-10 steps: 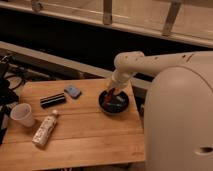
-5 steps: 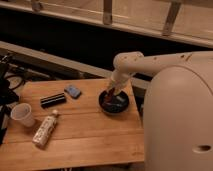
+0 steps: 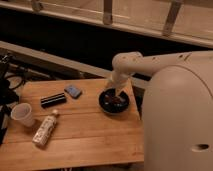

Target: Place the pepper in the ceramic bowl

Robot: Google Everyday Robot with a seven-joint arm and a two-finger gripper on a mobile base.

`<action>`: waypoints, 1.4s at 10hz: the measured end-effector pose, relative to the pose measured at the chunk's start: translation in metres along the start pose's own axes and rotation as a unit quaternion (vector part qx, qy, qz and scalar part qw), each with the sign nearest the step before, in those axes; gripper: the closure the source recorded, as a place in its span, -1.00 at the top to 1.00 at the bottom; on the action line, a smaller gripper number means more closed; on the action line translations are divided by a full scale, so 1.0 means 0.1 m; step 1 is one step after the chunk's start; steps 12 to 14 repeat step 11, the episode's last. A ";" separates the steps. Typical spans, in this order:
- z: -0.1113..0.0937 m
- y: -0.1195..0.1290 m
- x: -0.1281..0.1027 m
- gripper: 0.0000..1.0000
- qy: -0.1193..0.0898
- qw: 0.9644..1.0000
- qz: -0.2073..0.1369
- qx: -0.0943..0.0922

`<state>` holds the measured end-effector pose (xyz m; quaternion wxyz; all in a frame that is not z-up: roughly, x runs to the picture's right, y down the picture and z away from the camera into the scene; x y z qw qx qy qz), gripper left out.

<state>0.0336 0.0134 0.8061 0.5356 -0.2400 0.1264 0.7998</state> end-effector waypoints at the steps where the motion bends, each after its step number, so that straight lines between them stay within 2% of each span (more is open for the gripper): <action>1: 0.00 0.00 0.00 0.00 0.000 1.000 0.001 0.000; 2: 0.01 0.00 0.00 0.04 0.000 1.000 0.000 0.000; 5: 0.02 0.05 0.01 0.63 0.000 1.000 -0.004 0.000; 6: 0.02 0.06 0.01 0.69 0.000 1.000 -0.005 -0.001; 14: 0.05 0.12 0.01 0.69 -0.001 1.000 -0.008 0.000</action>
